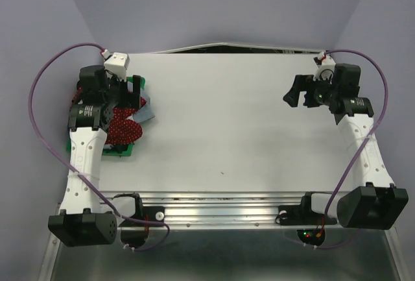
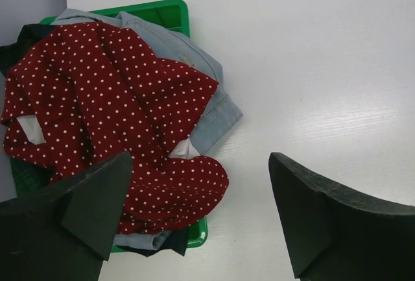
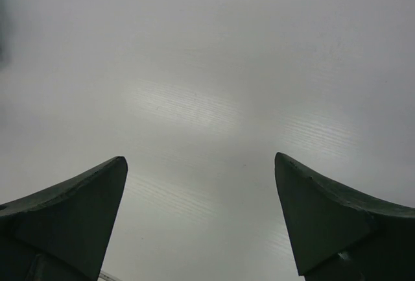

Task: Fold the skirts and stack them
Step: Grab the skirt from the pile

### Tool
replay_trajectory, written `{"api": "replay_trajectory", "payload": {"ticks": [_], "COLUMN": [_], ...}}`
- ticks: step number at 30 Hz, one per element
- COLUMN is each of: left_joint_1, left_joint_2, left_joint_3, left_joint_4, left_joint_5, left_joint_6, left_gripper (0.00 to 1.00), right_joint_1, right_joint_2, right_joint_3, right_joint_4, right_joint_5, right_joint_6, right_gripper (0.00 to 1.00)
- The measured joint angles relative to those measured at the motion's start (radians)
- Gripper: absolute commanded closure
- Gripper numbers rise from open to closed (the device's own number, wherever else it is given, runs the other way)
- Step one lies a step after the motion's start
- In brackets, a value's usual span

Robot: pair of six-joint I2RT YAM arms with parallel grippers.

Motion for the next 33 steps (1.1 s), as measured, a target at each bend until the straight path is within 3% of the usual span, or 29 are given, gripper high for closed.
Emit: {"api": "replay_trajectory", "payload": {"ticks": [6,13,22,33], "left_joint_1": [0.067,0.245,0.274,0.272], "left_joint_2": [0.099,0.415,0.721,0.874], "left_joint_3": [0.075,0.382,0.648,0.634], "left_joint_4": [-0.034,-0.102,-0.195,-0.195], "left_joint_5": [-0.026,-0.066,-0.076,-0.032], "left_joint_6": [-0.003,0.023,0.093,0.098], "left_gripper": [0.01,0.01,0.01,0.01], "right_joint_1": [-0.001,-0.001,-0.001,-0.001], "right_joint_2": [0.000,0.027,0.052,0.052], "right_joint_3": [0.000,0.000,0.000,0.000], "right_joint_4": [0.000,-0.003,-0.011,-0.022], "right_joint_5": [-0.010,-0.012,-0.018,-0.012], "right_joint_6": [-0.012,-0.021,-0.036,-0.045], "right_gripper": [0.00,0.00,0.00,0.00]}}
